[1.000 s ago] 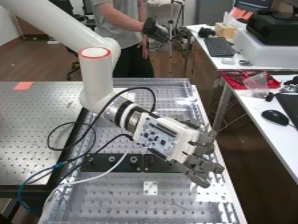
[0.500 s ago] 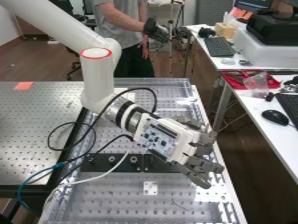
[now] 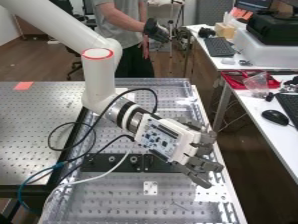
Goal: Grab the chopstick and place it in the clear container
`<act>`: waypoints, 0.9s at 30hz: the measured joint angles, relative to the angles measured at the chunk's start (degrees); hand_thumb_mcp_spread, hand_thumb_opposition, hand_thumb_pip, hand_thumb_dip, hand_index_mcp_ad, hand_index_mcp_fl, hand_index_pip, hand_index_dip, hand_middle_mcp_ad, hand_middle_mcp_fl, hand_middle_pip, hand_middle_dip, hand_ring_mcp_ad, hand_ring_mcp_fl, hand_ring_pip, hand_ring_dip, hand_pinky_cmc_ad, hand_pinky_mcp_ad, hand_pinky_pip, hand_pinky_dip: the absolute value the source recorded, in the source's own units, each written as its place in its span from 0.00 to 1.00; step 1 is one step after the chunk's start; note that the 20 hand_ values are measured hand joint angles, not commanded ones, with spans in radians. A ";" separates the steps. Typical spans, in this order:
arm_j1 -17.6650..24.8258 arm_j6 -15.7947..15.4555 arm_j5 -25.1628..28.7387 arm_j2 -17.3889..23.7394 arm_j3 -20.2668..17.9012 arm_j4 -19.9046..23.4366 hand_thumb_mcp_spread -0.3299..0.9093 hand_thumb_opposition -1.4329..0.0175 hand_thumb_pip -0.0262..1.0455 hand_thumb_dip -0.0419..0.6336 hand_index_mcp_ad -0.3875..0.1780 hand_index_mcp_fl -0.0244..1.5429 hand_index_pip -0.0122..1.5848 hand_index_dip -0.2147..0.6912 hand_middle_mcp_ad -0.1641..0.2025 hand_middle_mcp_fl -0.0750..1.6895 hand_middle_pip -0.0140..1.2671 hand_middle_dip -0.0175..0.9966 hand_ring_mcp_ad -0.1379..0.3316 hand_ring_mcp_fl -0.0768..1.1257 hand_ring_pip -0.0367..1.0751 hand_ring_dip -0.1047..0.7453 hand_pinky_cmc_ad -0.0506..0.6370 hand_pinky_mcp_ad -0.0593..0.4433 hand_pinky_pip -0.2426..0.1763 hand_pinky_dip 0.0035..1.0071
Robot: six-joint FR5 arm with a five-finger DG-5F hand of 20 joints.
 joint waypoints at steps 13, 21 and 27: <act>0.13 -0.69 0.51 -0.22 0.50 0.09 0.80 0.32 0.49 0.50 0.32 0.43 0.83 0.27 0.61 0.57 0.54 0.65 0.44 0.48 0.12 0.62 0.48 0.52 0.48 0.18; 0.13 -1.94 0.06 -0.35 0.95 -0.02 0.80 0.30 0.49 0.50 0.33 0.47 0.81 0.27 0.58 0.58 0.55 0.65 0.43 0.50 0.12 0.62 0.51 0.51 0.48 0.18; 0.23 -3.43 1.02 -0.28 0.96 0.60 0.81 0.30 0.49 0.50 0.39 0.51 0.78 0.28 0.56 0.60 0.55 0.64 0.45 0.54 0.12 0.62 0.53 0.51 0.48 0.18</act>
